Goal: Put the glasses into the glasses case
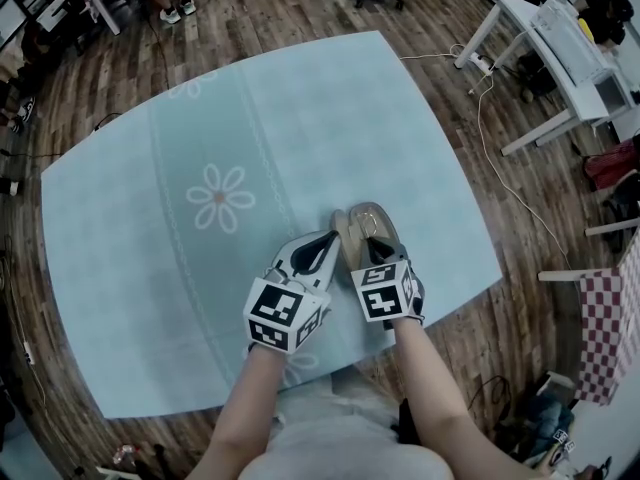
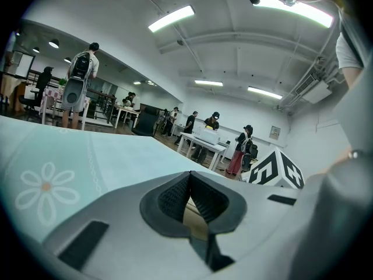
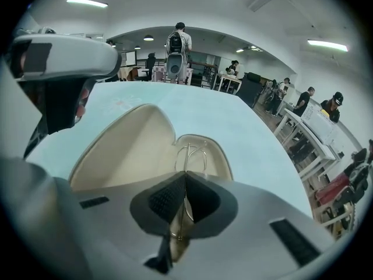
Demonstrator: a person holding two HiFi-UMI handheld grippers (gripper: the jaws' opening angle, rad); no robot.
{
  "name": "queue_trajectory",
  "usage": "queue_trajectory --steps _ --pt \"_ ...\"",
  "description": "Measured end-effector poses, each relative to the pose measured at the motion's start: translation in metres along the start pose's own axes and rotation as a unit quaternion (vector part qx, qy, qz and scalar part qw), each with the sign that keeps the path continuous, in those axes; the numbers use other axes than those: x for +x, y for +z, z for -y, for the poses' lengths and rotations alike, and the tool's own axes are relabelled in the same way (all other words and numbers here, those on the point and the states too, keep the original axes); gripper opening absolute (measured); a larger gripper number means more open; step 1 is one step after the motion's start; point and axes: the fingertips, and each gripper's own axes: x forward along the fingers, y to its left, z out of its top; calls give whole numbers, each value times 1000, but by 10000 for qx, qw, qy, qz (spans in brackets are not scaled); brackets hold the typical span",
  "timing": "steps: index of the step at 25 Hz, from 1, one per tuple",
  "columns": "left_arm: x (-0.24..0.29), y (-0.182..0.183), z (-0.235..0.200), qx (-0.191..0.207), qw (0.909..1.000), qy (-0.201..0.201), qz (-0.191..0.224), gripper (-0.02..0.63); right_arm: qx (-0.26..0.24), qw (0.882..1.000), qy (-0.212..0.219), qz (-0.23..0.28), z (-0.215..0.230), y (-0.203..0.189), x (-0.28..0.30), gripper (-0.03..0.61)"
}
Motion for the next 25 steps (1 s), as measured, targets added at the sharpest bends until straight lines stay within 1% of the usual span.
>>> queue_trajectory --steps 9,15,20,25 --pt "-7 4 5 98 9999 114 33 9 276 9991 169 266 0 5 -9 11" --pt "-16 8 11 207 9996 204 66 9 243 9979 253 543 -5 18 -23 11" --pt "-22 14 15 325 9991 262 85 9 379 9956 411 754 -10 31 -36 11" --pt "-30 27 23 492 9983 289 154 9 403 9934 407 991 -8 42 -55 11"
